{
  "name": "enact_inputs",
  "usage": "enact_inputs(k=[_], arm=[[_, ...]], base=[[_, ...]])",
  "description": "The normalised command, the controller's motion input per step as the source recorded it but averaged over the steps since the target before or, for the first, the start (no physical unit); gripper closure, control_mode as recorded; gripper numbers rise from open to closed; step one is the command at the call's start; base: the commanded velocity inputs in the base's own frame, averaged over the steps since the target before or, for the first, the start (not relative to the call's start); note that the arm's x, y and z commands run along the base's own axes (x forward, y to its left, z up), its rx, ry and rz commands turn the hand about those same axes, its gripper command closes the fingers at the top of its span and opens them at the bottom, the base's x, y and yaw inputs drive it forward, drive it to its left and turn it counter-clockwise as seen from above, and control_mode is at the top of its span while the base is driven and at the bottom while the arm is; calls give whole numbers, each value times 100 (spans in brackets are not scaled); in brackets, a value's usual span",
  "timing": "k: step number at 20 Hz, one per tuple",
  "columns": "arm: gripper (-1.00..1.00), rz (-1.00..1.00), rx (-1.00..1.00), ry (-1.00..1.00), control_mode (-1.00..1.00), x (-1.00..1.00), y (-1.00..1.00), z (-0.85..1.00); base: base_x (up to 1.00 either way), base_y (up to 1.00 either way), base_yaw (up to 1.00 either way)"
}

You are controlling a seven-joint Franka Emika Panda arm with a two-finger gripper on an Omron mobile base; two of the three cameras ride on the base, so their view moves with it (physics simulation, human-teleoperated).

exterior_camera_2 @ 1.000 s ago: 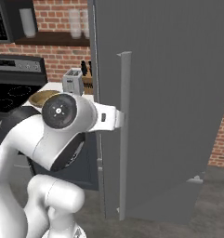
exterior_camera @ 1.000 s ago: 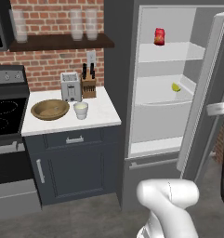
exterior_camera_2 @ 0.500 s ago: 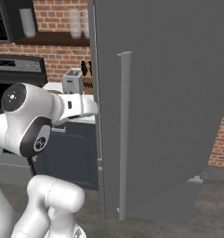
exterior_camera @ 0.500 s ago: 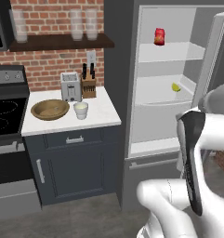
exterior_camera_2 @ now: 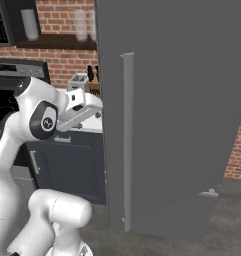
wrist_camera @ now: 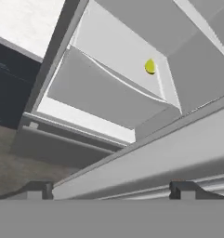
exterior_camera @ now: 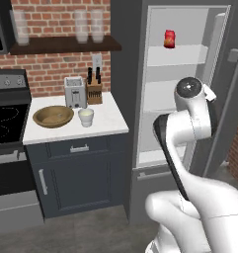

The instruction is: Grab a lemon wedge from the fridge and one ice cube from the ice bowl, and put them in the glass of lemonade.

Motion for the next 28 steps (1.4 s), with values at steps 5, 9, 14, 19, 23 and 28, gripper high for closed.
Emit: enact_inputs(k=[5, 9, 14, 19, 23, 28], arm=[[-100, -9, -17, 23, -100, 72, -7, -11], [-100, -27, -13, 7, -100, -7, -85, 0], [-100, -34, -2, 11, -100, 0, -100, 0], [-100, -29, 0, 10, -100, 0, -100, -4], [-100, -26, 0, 3, -100, -13, -100, -24], [-100, -21, 0, 0, -100, -34, -100, -38]], base=[[0, 0, 0], [0, 0, 0], [0, 0, 0], [0, 0, 0], [0, 0, 0], [0, 0, 0]])
